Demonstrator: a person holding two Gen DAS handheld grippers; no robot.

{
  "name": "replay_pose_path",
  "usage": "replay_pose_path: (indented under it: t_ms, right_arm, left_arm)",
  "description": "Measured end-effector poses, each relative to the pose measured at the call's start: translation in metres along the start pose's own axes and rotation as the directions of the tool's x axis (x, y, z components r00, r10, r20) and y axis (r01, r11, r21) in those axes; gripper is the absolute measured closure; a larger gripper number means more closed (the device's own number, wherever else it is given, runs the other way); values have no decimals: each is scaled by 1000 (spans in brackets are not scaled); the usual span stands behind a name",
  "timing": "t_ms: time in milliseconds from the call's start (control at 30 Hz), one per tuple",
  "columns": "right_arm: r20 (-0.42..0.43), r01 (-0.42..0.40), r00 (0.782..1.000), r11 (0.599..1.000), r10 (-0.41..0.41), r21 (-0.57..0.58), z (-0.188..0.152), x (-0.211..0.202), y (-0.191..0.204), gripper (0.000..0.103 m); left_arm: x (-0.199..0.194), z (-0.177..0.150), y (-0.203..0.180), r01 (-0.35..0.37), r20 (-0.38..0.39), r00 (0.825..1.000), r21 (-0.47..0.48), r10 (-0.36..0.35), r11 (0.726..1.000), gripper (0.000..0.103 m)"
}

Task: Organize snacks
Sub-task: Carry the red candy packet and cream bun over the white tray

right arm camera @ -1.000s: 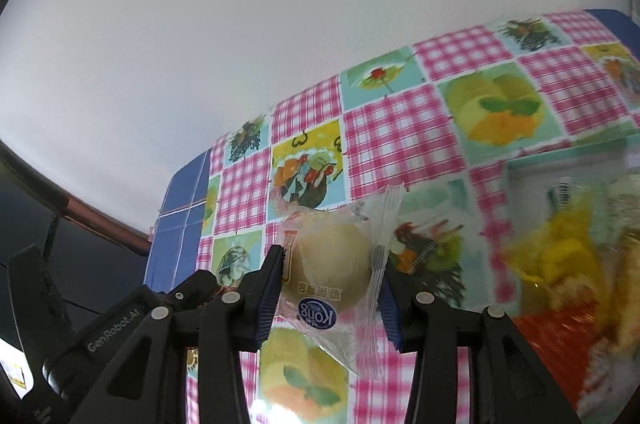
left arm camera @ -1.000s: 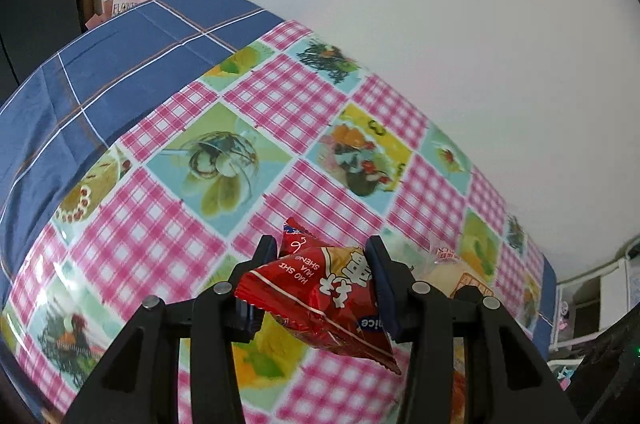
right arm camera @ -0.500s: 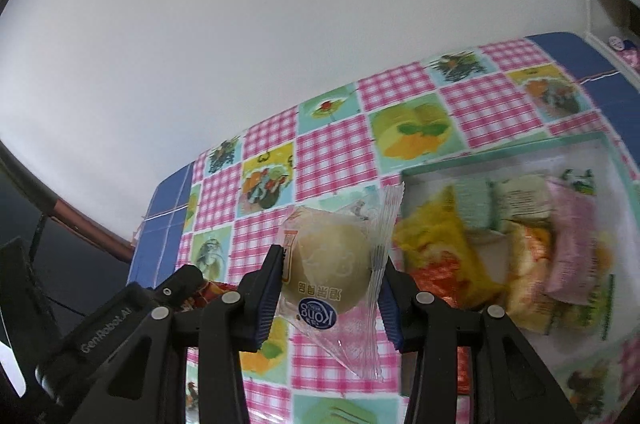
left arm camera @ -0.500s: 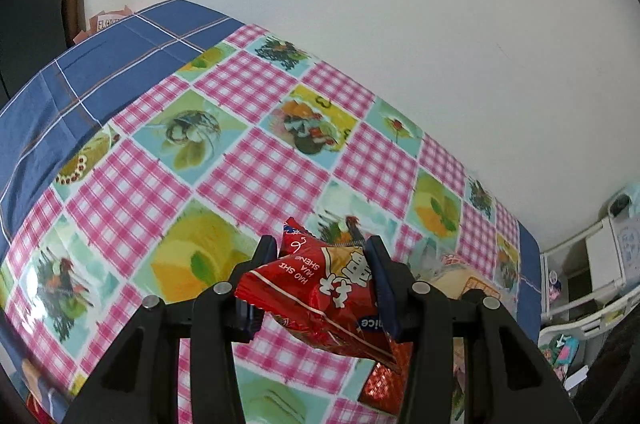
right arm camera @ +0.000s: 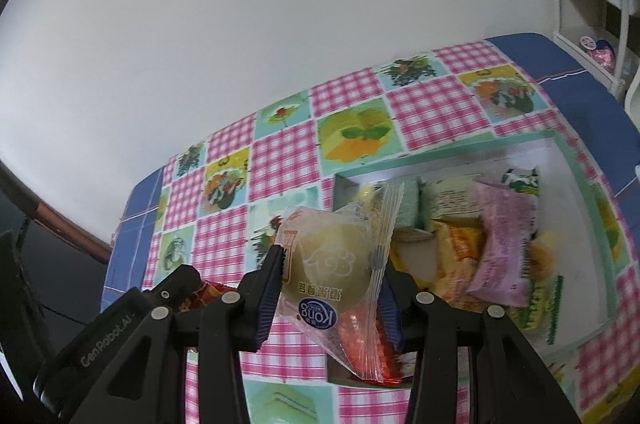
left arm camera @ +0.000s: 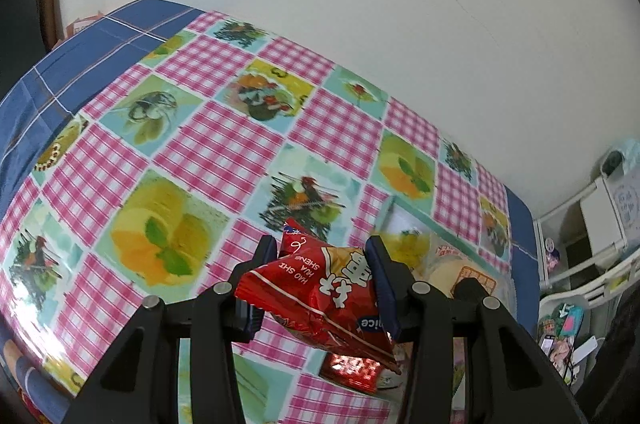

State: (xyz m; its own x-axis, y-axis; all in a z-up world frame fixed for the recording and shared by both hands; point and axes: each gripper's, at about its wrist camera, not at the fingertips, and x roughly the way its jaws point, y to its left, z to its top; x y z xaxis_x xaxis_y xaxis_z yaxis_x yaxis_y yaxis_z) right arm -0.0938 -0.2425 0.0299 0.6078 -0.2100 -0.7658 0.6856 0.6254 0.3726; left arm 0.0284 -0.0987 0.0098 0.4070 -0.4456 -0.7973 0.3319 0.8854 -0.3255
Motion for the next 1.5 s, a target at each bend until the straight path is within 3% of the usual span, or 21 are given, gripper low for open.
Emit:
replay_pose_path:
  t_ms: [200,733,1100,1233,1500]
  right_arm:
    - [-2,58,998,998,-58,13,4,-3,-25,56]
    - [4,113,993,977,-116,183,17,-14,-104,56]
    - [7,268,959,919,-282,289,23,-29,-179,56]
    - [-5,307,948,909,-319,280,24,-26,-187,56]
    - [9,300,950,921,-311,247,27,-17,-182,56]
  left_arm:
    - [8,-17,-32,14,-21,1000,75,-13,997,56]
    - [25,-47,-79,60,-69,996,200,-47,978,56]
    - [42,-60,-98,83,-107,993,258,-57,963,56]
    - [46,-63,-103,87,-115,992,271,-57,959,55]
    - [53,-67,-113,91,-115,992,302,-59,949,55]
